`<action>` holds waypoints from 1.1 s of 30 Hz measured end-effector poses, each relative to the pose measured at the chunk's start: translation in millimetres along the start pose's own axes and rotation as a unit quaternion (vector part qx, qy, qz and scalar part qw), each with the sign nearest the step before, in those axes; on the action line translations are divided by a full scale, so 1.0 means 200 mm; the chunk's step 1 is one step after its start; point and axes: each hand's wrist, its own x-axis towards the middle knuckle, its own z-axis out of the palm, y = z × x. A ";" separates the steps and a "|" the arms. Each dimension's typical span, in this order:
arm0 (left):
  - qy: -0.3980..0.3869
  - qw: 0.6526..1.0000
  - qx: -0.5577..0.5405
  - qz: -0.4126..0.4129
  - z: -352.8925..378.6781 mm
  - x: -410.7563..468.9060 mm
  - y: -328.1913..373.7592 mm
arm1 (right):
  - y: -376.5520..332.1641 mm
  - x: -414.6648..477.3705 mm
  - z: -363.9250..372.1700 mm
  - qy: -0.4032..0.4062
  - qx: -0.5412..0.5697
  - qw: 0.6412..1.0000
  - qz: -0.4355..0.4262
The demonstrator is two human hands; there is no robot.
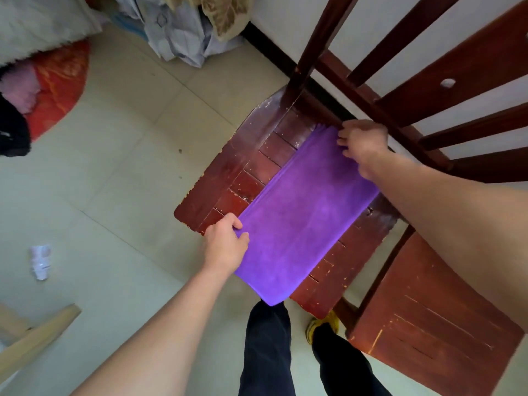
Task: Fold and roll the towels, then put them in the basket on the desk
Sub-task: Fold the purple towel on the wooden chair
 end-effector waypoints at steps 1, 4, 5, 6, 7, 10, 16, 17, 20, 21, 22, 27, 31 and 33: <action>0.004 0.999 0.046 0.011 -0.02 0.00 0.00 | 0.01 -0.01 -0.03 0.034 -0.020 0.999 -0.024; 0.010 0.990 0.125 0.069 -0.04 0.00 0.02 | 0.09 -0.17 -0.01 0.017 -0.056 0.996 -0.068; 0.005 0.987 0.136 0.083 -0.04 0.00 0.03 | 0.13 -0.26 0.03 -0.030 -0.028 0.998 -0.046; -0.003 0.985 0.148 0.088 -0.03 0.00 0.04 | 0.19 -0.36 0.05 -0.088 0.001 0.996 -0.006; -0.012 0.984 0.158 0.085 -0.03 0.00 0.03 | 0.26 -0.46 0.07 -0.153 0.022 0.987 0.050; -0.012 0.983 0.178 0.047 -0.03 -0.01 -0.04 | 0.52 -0.67 0.05 -0.254 0.029 0.949 0.187; 0.059 0.987 0.152 -0.002 0.01 -0.09 -0.11 | 0.90 -0.82 -0.09 -0.150 0.023 0.970 0.190; 0.066 0.988 0.139 -0.010 0.02 -0.10 -0.10 | 0.95 -0.84 -0.09 -0.137 0.004 0.972 0.191; 0.076 0.994 0.069 -0.038 0.06 -0.10 -0.10 | 1.05 -0.95 -0.03 -0.147 0.004 0.964 0.220; 0.076 0.995 0.050 -0.051 0.08 -0.10 -0.11 | 1.08 -0.99 0.01 -0.157 0.002 0.960 0.232; 0.078 0.994 0.040 -0.058 0.08 -0.08 -0.12 | 1.09 -1.02 0.05 -0.162 0.008 0.957 0.242; 0.095 0.994 0.006 -0.048 0.09 -0.07 -0.14 | 1.14 -1.14 0.25 -0.044 0.174 0.940 0.289; 0.065 0.996 -0.053 -0.026 0.04 -0.11 -0.19 | 1.14 -1.25 0.36 0.032 0.322 0.897 0.301; 0.006 0.992 -0.115 -0.058 0.01 -0.11 -0.24 | 1.10 -1.29 0.38 0.054 0.343 0.888 0.302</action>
